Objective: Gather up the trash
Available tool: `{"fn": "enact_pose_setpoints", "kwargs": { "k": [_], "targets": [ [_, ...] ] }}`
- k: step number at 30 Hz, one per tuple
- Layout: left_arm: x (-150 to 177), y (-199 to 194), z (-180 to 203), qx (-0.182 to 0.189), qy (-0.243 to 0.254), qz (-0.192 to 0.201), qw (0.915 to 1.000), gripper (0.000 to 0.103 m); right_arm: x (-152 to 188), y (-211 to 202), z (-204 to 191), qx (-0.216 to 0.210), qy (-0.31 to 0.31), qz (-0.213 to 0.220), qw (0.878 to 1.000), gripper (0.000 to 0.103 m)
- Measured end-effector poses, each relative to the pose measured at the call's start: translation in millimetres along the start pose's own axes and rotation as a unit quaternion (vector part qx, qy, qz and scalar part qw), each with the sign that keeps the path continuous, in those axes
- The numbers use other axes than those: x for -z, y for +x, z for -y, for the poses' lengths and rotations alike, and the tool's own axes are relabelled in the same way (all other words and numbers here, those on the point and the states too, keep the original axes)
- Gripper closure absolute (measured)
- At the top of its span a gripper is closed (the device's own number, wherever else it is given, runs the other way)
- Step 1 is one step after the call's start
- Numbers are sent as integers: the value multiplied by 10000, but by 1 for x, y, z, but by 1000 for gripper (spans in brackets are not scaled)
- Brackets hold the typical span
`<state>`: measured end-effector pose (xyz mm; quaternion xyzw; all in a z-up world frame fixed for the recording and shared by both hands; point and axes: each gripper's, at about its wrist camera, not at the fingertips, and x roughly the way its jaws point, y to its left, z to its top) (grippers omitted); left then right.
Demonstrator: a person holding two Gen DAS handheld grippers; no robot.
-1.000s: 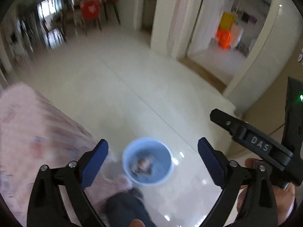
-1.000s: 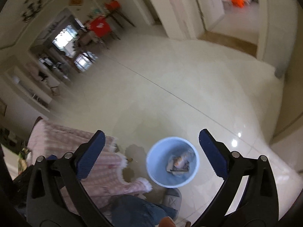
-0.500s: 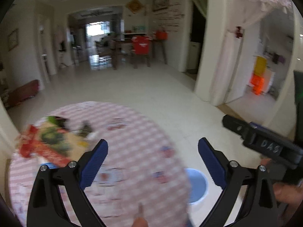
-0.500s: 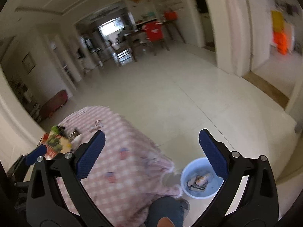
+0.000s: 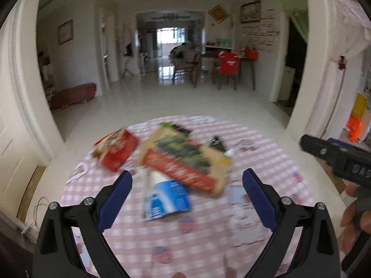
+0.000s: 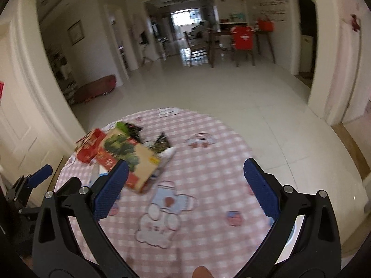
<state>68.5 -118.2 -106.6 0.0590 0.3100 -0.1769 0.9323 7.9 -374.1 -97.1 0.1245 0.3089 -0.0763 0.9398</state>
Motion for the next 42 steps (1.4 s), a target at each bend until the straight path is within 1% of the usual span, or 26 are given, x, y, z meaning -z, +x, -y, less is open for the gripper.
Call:
{"fn": "enact_pose_setpoints", "kwargs": {
  "k": [2,5,8,9,10,12,13,15,18,19,20,21,22,23,24,26,29,33,34,35,36,37,38,39,40,42],
  "targets": [
    [8,9,-20,-117,-102,-110,9998,9,3,9,-13,1,-175,-66,9998,6],
    [23,34,-50,-277,-312,-413,9983,9,7,19,-24,28,-332,-175,9993,6],
    [43,60,-73,-311,-497,-756,9954,9,13,29,-28,88,-466,-304,9984,6],
    [48,73,-80,-316,-574,-933,9935,11,15,32,-28,105,-501,-345,9981,6],
    [50,80,-83,-269,-637,-1039,9922,15,16,33,-30,112,-525,-369,9979,6],
    [55,99,-88,-96,-785,-1303,9883,32,19,40,-32,132,-595,-442,9972,6],
    [58,107,-90,-8,-852,-1386,9867,34,19,43,-34,129,-619,-463,9969,6],
    [56,112,-89,-37,-815,-1317,9879,35,22,49,-36,142,-701,-531,9960,6],
    [51,122,-93,78,-864,-1345,9871,45,27,63,-45,168,-912,-627,9937,6],
    [49,124,-93,81,-839,-1359,9871,53,28,66,-47,187,-984,-645,9929,6],
    [48,126,-92,112,-781,-1379,9873,57,29,72,-51,219,-1117,-679,9912,6],
    [46,127,-91,207,-701,-1360,9880,71,31,77,-56,233,-1255,-704,9893,6],
    [45,126,-87,319,-588,-1346,9886,82,33,83,-61,256,-1401,-720,9872,6],
    [43,123,-83,348,-511,-1348,9889,96,35,90,-68,305,-1600,-742,9838,6],
    [42,122,-78,285,-405,-1352,9896,97,36,96,-75,316,-1761,-762,9809,6],
    [43,120,-77,337,-397,-1325,9898,97,38,109,-88,348,-2127,-769,9735,6],
    [51,112,-84,300,-526,-1298,9897,97,44,122,-114,350,-2789,-734,9569,6],
    [62,95,-94,261,-730,-1285,9887,97,56,143,-144,475,-3604,-617,9295,6],
    [64,93,-96,252,-779,-1288,9883,97,58,146,-148,435,-3735,-630,9245,8],
    [66,91,-97,235,-805,-1287,9881,97,63,149,-155,361,-3904,-637,9177,15],
    [67,89,-98,188,-809,-1290,9882,97,64,149,-158,329,-3981,-523,9153,17],
    [66,88,-100,180,-813,-1291,9881,97,65,150,-160,325,-4011,-516,9140,29],
    [67,88,-101,192,-835,-1294,9879,97,65,154,-162,372,-4044,-538,9122,50],
    [66,87,-102,187,-871,-1296,9876,97,64,156,-162,457,-4067,-470,9112,53],
    [65,86,-102,158,-880,-1290,9876,97,63,156,-162,415,-4052,-445,9122,59],
    [65,83,-103,154,-909,-1271,9876,97,58,149,-158,266,-3907,-357,9194,68]
  ]
}}
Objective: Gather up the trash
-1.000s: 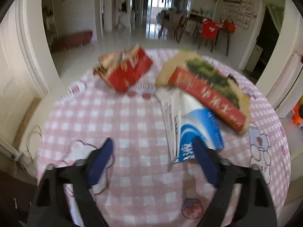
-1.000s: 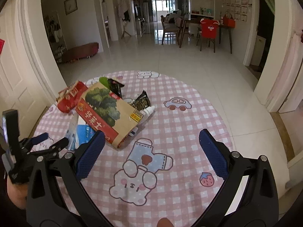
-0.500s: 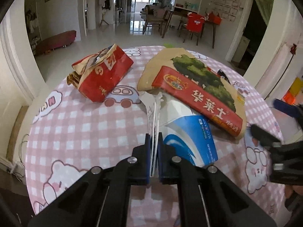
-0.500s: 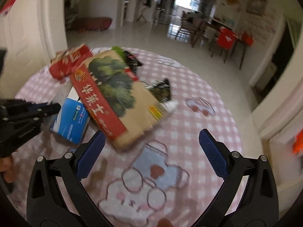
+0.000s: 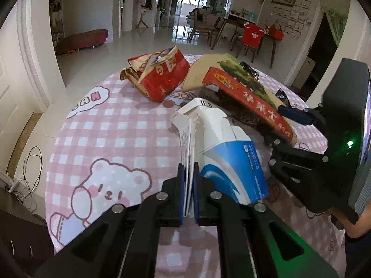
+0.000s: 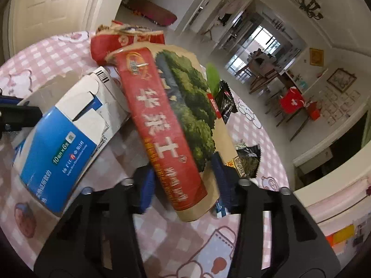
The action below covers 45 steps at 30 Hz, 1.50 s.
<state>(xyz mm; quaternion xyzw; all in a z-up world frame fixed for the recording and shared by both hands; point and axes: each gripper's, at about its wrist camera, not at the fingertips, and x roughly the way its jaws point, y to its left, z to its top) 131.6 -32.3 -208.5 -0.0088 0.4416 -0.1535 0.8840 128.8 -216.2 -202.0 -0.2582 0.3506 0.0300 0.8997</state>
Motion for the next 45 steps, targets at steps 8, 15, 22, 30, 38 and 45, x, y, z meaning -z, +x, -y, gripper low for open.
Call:
{"fn": "enact_pose_setpoints", "kwargs": {
  "k": [8,15,22,30,38,45],
  "targets": [
    [4,-20,-1,32,-93,193,9998,97,13,-51,68,-813,1639,534,9817,89],
    [1,-35,13,197,-5,406,9990,97,47,-75,111,-1451,2684,634,9502,90],
    [-4,-40,44,476,138,500,9975,97,84,-96,140,-1609,3233,638,9303,90],
    [-7,-42,105,851,643,519,9929,97,172,-131,208,-1018,4143,551,9028,90],
    [-2,-33,180,1312,1169,375,9837,97,319,-101,244,-189,5090,-757,8572,90],
    [5,-24,248,1664,1683,206,9714,97,412,-29,238,-414,5659,-1723,8052,87]
  ]
}}
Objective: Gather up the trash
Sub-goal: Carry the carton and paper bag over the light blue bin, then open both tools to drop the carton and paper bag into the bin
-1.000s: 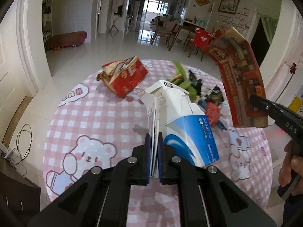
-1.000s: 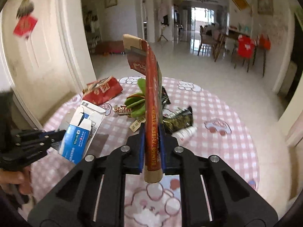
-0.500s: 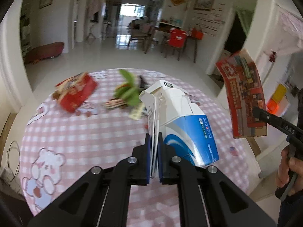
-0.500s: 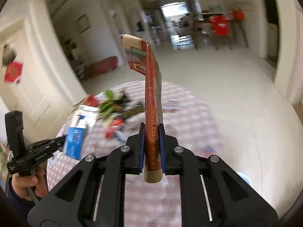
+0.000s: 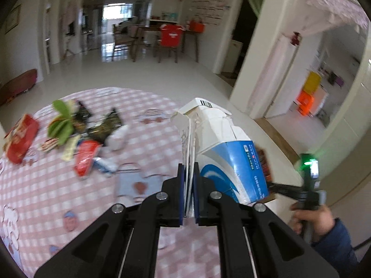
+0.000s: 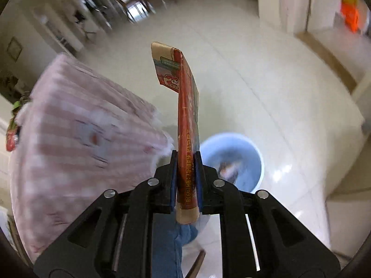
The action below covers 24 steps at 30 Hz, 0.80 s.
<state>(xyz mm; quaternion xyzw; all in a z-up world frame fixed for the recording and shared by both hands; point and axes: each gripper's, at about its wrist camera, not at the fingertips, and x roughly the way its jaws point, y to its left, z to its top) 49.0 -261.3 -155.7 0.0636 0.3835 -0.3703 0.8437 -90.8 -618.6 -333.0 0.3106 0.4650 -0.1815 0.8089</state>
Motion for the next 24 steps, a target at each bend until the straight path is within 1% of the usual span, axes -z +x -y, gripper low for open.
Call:
{"fn": "enact_pose_setpoints", "kwargs": {
  "k": [1,2,3,4,5,7,8,10,12,14,17,19,21,24],
  "targets": [
    [-2,4,7,36,57,-33,10000,97,0,11,7,61,91,-40,9999,86],
    [-3,9,13,75,106,-61,9999,97,1,20,12,65,170,-82,9998,77],
    [-5,15,22,125,173,-107,9997,97,1,30,20,34,292,-150,9995,59],
    [-6,20,28,152,229,-145,9995,97,2,34,26,32,379,-153,9992,28],
    [-6,25,35,176,288,-186,9993,97,3,38,32,32,519,-127,9986,25],
    [-7,36,52,274,428,-279,9983,97,6,35,45,42,806,-44,9967,25],
    [-7,41,60,321,502,-312,9977,97,8,28,52,31,966,66,9953,21],
    [-7,53,79,441,652,-395,9961,97,8,11,58,51,1126,279,9932,17],
    [-6,71,100,546,791,-544,9939,97,10,-9,60,21,1234,561,9908,16],
    [-5,86,113,636,857,-701,9918,97,4,-39,69,35,1343,914,9867,13],
    [-3,115,139,695,1074,-988,9868,97,-6,-77,76,-36,1534,1427,9778,9],
    [-1,135,157,715,1226,-1209,9825,96,-11,-102,80,-59,1538,1708,9732,9],
    [2,156,175,712,1386,-1435,9773,96,-17,-125,81,-89,1494,1958,9691,8],
    [8,191,193,668,1478,-1789,9704,96,-21,-145,81,-149,1459,2177,9649,7]
  ]
}}
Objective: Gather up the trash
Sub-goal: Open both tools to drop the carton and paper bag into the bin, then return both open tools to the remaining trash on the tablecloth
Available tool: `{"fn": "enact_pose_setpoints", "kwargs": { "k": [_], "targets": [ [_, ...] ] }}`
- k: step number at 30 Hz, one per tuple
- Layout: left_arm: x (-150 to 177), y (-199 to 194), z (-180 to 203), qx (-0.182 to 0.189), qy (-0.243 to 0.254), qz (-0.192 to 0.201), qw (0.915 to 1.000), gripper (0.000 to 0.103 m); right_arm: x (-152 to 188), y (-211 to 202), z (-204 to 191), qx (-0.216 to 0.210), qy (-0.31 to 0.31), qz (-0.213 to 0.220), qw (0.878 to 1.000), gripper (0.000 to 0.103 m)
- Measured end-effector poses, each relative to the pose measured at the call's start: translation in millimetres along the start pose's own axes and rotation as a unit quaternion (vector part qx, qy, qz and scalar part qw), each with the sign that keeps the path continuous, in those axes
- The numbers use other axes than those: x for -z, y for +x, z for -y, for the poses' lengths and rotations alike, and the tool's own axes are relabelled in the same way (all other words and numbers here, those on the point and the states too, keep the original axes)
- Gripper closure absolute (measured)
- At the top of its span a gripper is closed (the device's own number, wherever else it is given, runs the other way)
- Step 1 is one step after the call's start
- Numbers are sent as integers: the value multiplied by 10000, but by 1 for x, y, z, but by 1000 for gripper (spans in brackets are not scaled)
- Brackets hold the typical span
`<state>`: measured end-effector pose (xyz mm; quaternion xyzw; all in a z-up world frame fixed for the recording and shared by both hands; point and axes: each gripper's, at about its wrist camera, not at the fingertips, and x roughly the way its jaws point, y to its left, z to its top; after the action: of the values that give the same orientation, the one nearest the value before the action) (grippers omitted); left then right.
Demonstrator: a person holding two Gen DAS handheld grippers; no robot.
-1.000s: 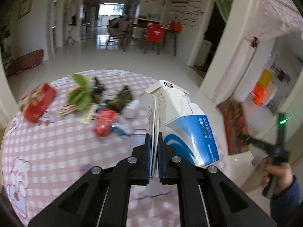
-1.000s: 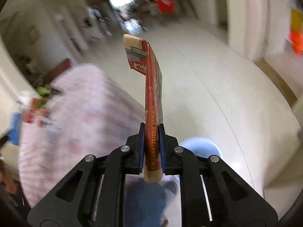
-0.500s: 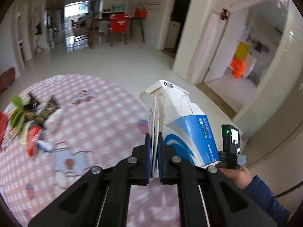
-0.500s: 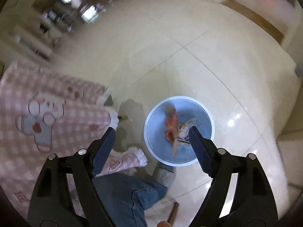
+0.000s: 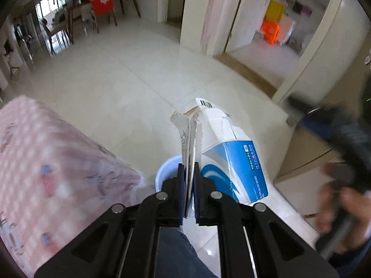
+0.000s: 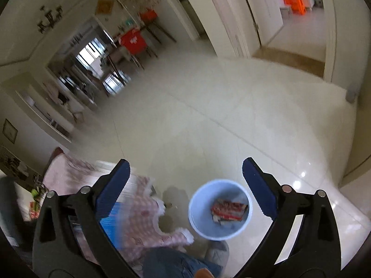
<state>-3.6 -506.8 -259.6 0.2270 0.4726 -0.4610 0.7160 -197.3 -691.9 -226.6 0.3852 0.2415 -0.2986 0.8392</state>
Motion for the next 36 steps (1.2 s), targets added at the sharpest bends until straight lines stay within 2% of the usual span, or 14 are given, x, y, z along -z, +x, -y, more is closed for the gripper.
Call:
{"fn": "enact_pose_setpoints", "kwargs": {
  "k": [3,5,6,7,11,20,25,31,36],
  "targets": [
    [-9,34,2,15,-76,-356,9993,92,-6,-5,0,-39,-11,53,10000,7],
    [-13,51,0,-32,-182,-520,9985,60,-3,-3,0,-7,-27,34,10000,7],
    [-15,56,-3,24,-285,-537,9981,34,-3,-2,0,-11,-15,24,10000,7],
    [-17,56,-6,27,-353,-464,9983,25,-2,-1,1,-19,-4,14,10000,7],
    [-22,41,-5,-118,-318,-292,9990,22,2,1,-2,43,-39,-33,10000,6],
    [-15,-42,-9,-233,-461,635,9966,17,7,-3,-35,29,-216,37,9998,6],
    [-4,-94,-19,-403,-540,1198,9905,14,6,-16,-64,-115,-441,181,9988,6],
    [17,-156,-42,-722,-741,1807,9781,10,8,-27,-114,-343,-863,255,9954,6],
    [33,-195,-71,-1055,-904,2117,9674,10,17,-29,-168,-568,-1299,240,9896,6]
  ]
}}
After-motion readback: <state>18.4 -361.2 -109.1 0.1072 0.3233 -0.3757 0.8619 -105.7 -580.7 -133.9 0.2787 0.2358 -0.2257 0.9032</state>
